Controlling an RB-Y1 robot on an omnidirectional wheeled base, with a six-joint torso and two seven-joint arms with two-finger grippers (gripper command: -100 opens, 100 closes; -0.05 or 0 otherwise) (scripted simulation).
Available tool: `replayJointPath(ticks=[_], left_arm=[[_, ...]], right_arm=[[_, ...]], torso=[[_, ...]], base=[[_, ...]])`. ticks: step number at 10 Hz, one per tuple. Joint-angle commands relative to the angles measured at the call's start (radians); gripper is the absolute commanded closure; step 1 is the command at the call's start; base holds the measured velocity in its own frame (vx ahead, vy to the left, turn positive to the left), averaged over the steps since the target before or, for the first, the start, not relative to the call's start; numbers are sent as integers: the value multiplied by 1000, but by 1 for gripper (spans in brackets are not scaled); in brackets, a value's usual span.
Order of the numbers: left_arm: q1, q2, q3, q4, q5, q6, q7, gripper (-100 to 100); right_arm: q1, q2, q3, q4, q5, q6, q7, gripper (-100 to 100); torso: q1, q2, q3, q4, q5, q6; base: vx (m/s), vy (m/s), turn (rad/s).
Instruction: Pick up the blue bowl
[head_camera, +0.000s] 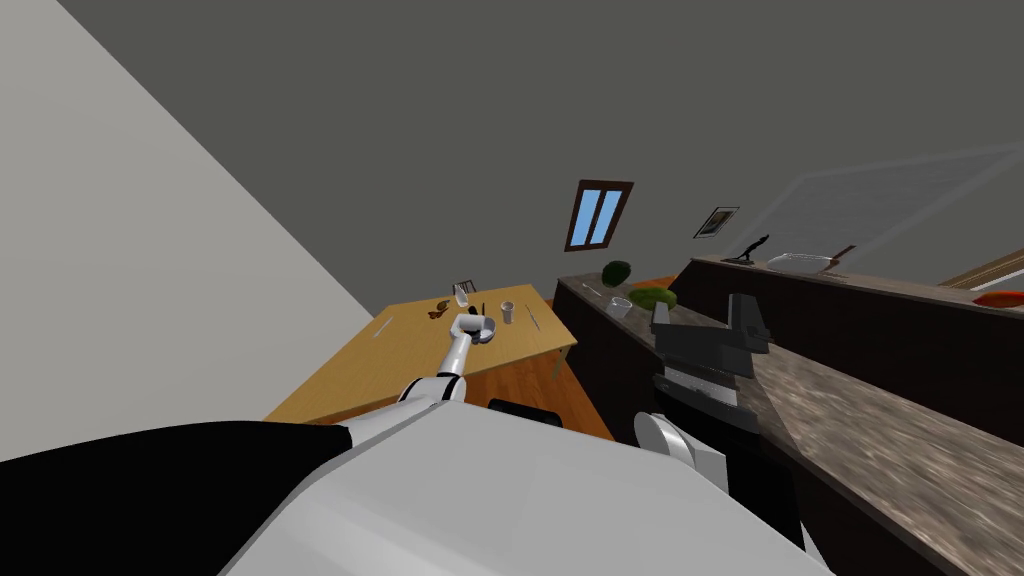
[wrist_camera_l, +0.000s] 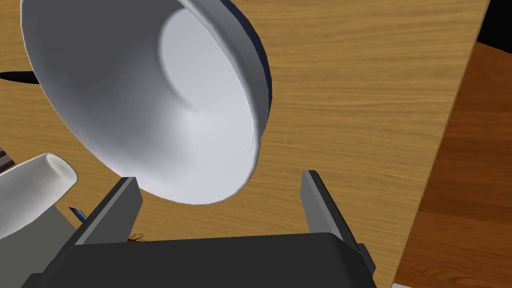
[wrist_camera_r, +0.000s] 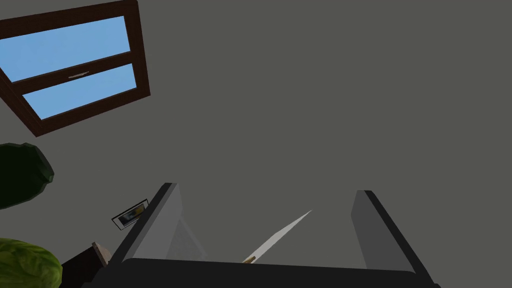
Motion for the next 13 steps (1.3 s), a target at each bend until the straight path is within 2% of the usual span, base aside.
replayJointPath(ticks=[1, 2, 3, 4, 5, 6, 7, 8, 9, 11, 12, 13], left_arm=[[1, -23, 11, 35, -6, 25, 5, -100], [-6, -14, 5, 36, -7, 3, 8, -100], [-6, -16, 6, 41, -7, 4, 10, 0], [8, 35, -44, 90, 43, -46, 5, -100], [8, 63, -57, 95, 71, -46, 5, -100], [8, 69, -57, 95, 103, -46, 5, -100], [8, 69, -57, 95, 112, -46, 5, -100], [22, 116, -106, 143, 152, -95, 1, -100], [22, 146, -120, 149, 182, -96, 1, -100], [22, 153, -120, 149, 232, -96, 1, -100], [36, 201, -169, 199, 269, -145, -3, -100], [36, 227, -183, 204, 297, -146, -3, -100]], right_arm=[[0, 0, 0, 0, 0, 0, 0, 0], [0, 0, 0, 0, 0, 0, 0, 0], [0, 0, 0, 0, 0, 0, 0, 0], [0, 0, 0, 0, 0, 0, 0, 0], [0, 0, 0, 0, 0, 0, 0, 0], [0, 0, 0, 0, 0, 0, 0, 0], [0, 0, 0, 0, 0, 0, 0, 0], [0, 0, 0, 0, 0, 0, 0, 0], [0, 0, 0, 0, 0, 0, 0, 0], [0, 0, 0, 0, 0, 0, 0, 0], [0, 0, 0, 0, 0, 0, 0, 0], [0, 0, 0, 0, 0, 0, 0, 0]], torso=[[0, 0, 0, 0, 0, 0], [0, 0, 0, 0, 0, 0], [0, 1, 0, 0, 0, 0], [0, 2, 1, 0, 0, 0], [-4, 3, 2, 1, -1, 1], [-5, 3, 2, 1, -1, 0], [-3, 3, 2, 1, -1, 0], [-1, 3, 2, 1, 0, 0], [-3, 3, 2, 1, -1, 1], [-3, 3, 2, 1, -1, 0], [-1, 3, 2, 1, 0, 0], [-3, 3, 2, 1, -1, 0]], base=[[44, 6, -44], [23, 4, -14], [0, 0, 0], [-9, -80, -235], [2, -87, -78], [6, -42, 42], [-1, -7, 15], [-9, -52, -239], [-6, -68, -85], [0, -34, 30], [4, -61, -200], [12, -76, -102]])
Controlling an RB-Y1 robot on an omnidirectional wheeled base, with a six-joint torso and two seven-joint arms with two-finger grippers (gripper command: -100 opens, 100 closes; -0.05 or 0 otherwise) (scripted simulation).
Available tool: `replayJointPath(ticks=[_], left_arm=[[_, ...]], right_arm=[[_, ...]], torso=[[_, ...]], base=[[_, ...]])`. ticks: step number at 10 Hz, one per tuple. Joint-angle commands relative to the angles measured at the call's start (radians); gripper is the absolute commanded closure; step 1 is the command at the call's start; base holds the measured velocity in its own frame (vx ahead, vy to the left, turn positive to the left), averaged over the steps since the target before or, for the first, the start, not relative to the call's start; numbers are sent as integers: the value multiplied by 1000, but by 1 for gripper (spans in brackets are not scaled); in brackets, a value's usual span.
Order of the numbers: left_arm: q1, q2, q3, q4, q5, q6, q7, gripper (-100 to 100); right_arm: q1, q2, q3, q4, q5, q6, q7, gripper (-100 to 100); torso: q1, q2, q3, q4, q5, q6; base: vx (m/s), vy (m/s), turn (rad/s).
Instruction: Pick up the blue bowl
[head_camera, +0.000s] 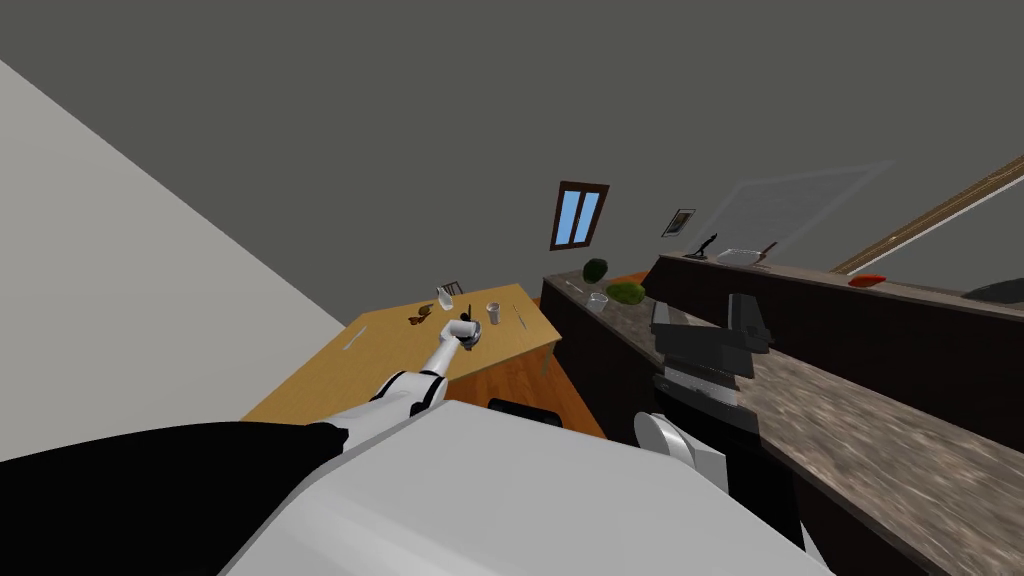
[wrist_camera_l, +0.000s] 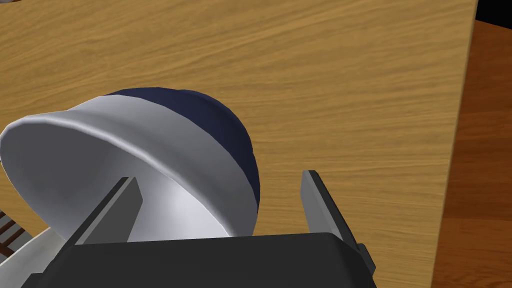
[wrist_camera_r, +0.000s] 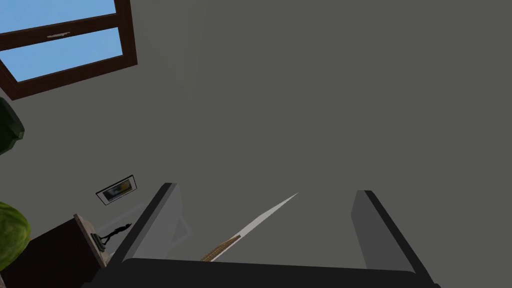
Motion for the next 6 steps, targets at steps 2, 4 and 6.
replayJointPath(ticks=[2, 4, 6], left_arm=[[5, 30, -12, -2, 76, -2, -2, -100], [19, 105, -75, 53, 137, -52, -7, -100], [19, 114, -75, 53, 194, -52, -7, -100]], right_arm=[[0, 0, 0, 0, 0, 0, 0, 0], [0, 0, 0, 0, 0, 0, 0, 0], [0, 0, 0, 0, 0, 0, 0, 0]], torso=[[1, 0, 0, 0, 0, 0], [1, 1, 0, 0, 0, 0], [1, 1, 0, 0, 0, 0]], base=[[5, -29, 17], [4, -73, -131], [-2, -26, -4]])
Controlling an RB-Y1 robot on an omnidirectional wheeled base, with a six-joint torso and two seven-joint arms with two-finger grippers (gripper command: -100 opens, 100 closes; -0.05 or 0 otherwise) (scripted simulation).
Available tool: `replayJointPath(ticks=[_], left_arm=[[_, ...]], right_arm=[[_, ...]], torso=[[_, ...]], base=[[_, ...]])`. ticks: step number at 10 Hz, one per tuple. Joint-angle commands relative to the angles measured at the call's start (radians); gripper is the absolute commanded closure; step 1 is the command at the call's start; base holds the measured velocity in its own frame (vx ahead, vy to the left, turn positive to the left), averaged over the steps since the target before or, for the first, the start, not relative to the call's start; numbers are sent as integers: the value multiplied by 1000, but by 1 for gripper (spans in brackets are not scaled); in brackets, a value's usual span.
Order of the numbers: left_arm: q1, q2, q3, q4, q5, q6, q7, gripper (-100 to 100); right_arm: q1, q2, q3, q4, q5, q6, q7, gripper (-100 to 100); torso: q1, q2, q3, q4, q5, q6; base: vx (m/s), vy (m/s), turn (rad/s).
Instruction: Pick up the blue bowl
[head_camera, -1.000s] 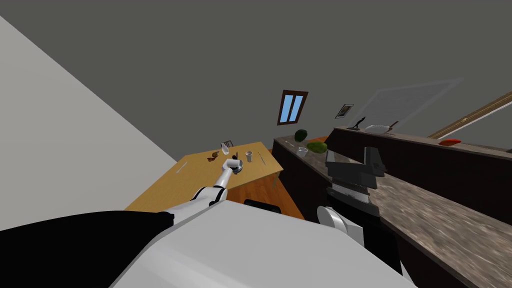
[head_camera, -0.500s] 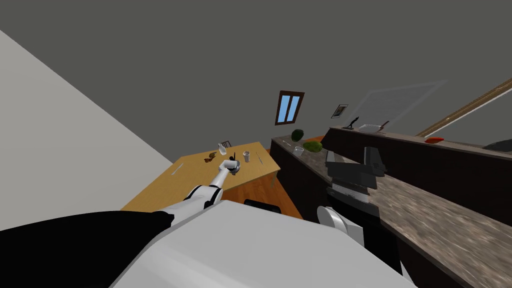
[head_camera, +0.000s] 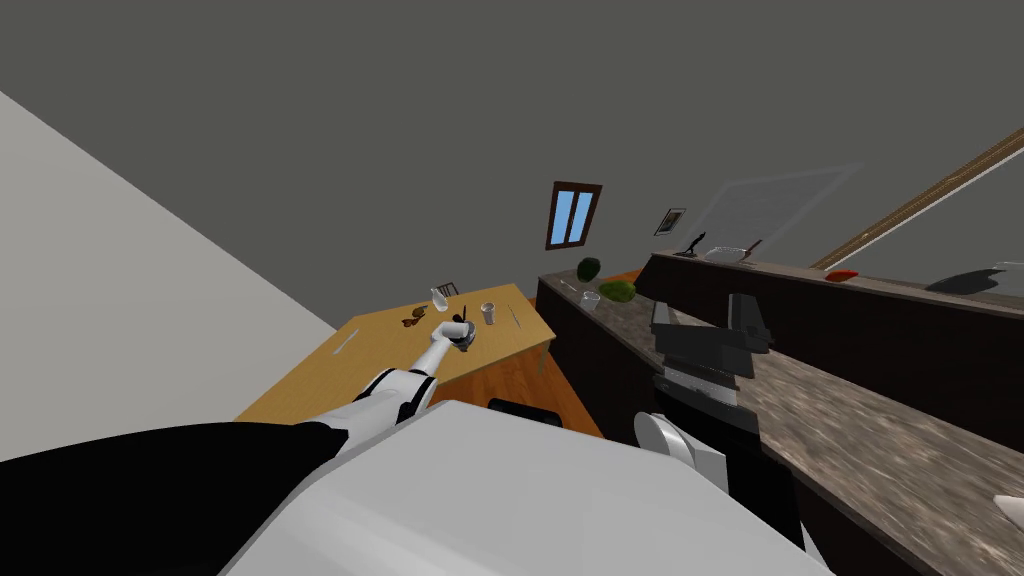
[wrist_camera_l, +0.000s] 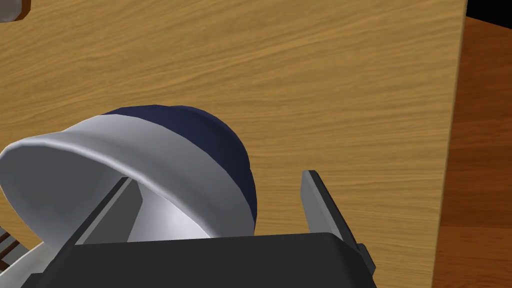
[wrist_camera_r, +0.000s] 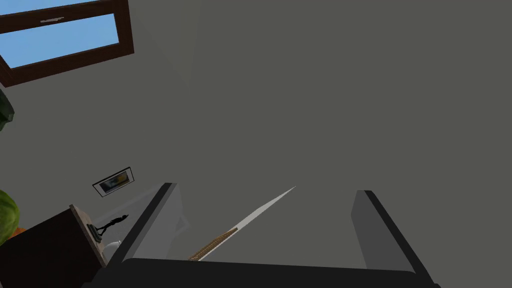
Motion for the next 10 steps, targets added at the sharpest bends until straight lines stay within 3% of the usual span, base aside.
replayJointPath(ticks=[1, 2, 4, 5, 6, 8, 9, 10], left_arm=[[16, 50, -50, 50, 50, -49, -5, -100], [16, 77, -64, 52, 77, -49, -5, -100], [16, 88, -64, 52, 137, -49, -5, -100], [30, 134, -113, 101, 167, -99, -10, -100], [30, 161, -126, 107, 199, -99, -10, -100], [30, 172, -126, 107, 260, -99, -10, -100], [45, 219, -176, 160, 292, -150, -14, -100], [45, 248, -189, 155, 316, -150, -14, -100]], right_arm=[[0, 0, 0, 0, 0, 0, 0, 0], [0, 0, 0, 0, 0, 0, 0, 0], [0, 0, 0, 0, 0, 0, 0, 0], [0, 0, 0, 0, 0, 0, 0, 0], [0, 0, 0, 0, 0, 0, 0, 0], [0, 0, 0, 0, 0, 0, 0, 0], [0, 0, 0, 0, 0, 0, 0, 0], [0, 0, 0, 0, 0, 0, 0, 0]], torso=[[0, 0, 0, 0, 0, 0], [-2, 0, 0, 0, 0, 1], [-2, 0, 0, 0, 0, 0], [0, 0, 0, 0, 0, 0], [-3, -1, 0, 0, 0, 1], [-2, 0, 0, 0, 0, 0], [0, 0, 0, 0, 0, 0], [-2, 0, 0, 0, 0, 0]], base=[[4, -58, -195], [4, -77, -98], [1, -27, 18], [12, -70, -259], [4, -76, -78], [1, -23, 40], [14, -64, -196], [17, -75, -103]])
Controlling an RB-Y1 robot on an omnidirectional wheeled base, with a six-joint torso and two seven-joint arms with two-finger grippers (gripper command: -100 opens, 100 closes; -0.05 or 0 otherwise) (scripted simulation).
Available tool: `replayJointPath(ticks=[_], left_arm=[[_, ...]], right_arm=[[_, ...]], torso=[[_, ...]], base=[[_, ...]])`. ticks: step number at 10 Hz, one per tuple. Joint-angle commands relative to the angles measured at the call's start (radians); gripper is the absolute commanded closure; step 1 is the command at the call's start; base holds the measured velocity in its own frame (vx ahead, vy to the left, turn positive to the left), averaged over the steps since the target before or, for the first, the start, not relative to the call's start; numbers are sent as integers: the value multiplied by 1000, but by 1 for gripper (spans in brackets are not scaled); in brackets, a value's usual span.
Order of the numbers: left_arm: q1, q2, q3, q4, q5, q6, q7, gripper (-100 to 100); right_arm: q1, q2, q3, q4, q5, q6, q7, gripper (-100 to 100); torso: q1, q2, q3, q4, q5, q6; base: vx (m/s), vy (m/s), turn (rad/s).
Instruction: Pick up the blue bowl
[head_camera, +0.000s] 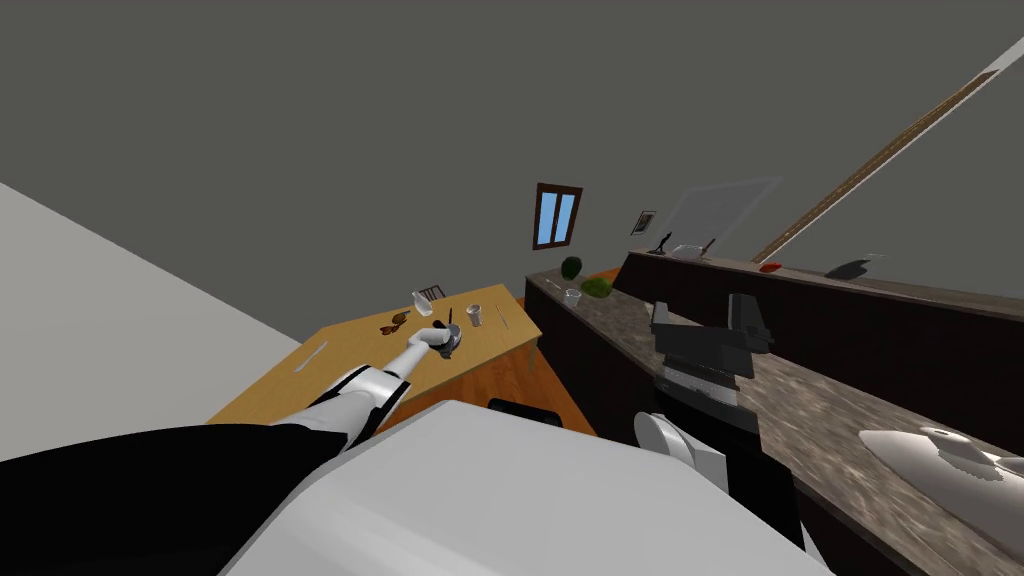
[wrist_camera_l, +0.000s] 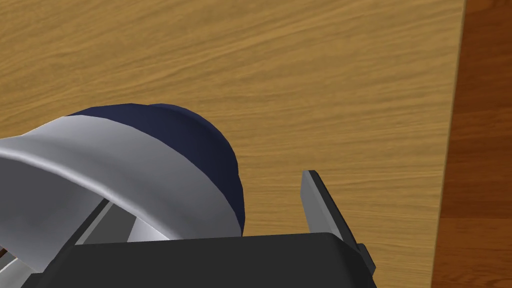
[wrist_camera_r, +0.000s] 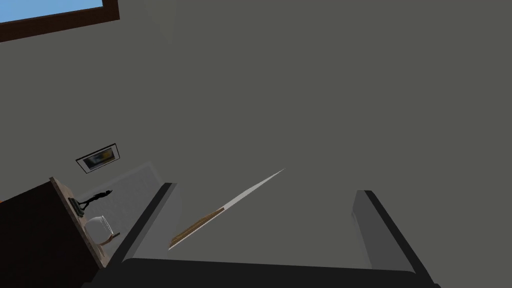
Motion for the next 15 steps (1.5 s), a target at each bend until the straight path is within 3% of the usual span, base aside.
replayJointPath(ticks=[1, 2, 3, 4, 6, 7, 8, 10, 11, 12, 14, 15], left_arm=[[-12, 26, -14, 36, 50, -18, -10, -100], [-12, 26, -14, 36, 79, -18, -10, -100], [2, 73, -63, 84, 109, -66, -15, -100], [2, 96, -77, 91, 144, -68, -15, -100], [2, 111, -77, 91, 202, -68, -15, -100], [16, 155, -126, 145, 235, -119, -19, -100], [16, 185, -140, 145, 267, -119, -19, -100], [16, 195, -140, 145, 322, -119, -19, -100], [30, 242, -187, 200, 361, -169, -24, -100], [30, 271, -203, 200, 394, -169, -24, -100], [30, 279, -203, 200, 441, -169, -24, -100], [35, 278, -201, 195, 428, -169, -22, -100]], right_arm=[[0, 0, 0, 0, 0, 0, 0, 0], [0, 0, 0, 0, 0, 0, 0, 0], [0, 0, 0, 0, 0, 0, 0, 0], [0, 0, 0, 0, 0, 0, 0, 0], [0, 0, 0, 0, 0, 0, 0, 0], [0, 0, 0, 0, 0, 0, 0, 0], [0, 0, 0, 0, 0, 0, 0, 0], [0, 0, 0, 0, 0, 0, 0, 0], [0, 0, 0, 0, 0, 0, 0, 0], [0, 0, 0, 0, 0, 0, 0, 0], [0, 0, 0, 0, 0, 0, 0, 0], [0, 0, 0, 0, 0, 0, 0, 0]], torso=[[0, 0, 0, 0, 0, 0], [1, 0, 0, 0, 0, 0], [3, 1, 0, 0, 1, 0], [1, 1, 0, 0, 1, 1], [1, 0, 0, 0, 0, 0], [3, 1, 0, 0, 1, 0], [1, 1, 0, 0, 0, 0], [1, 1, 0, 0, 0, 0], [3, 1, 0, 0, 1, 0], [1, 1, 0, 0, 0, 0], [1, 0, 0, 0, 0, 0], [3, 1, 0, 0, 1, 0]], base=[[6, -39, 8], [-3, -12, 12], [4, -57, -191], [16, -74, -111], [5, -29, 21], [5, -67, -188], [2, -83, -110], [9, -26, 17], [13, -61, -168], [20, -75, -110], [7, -24, 6], [0, 0, 0]])
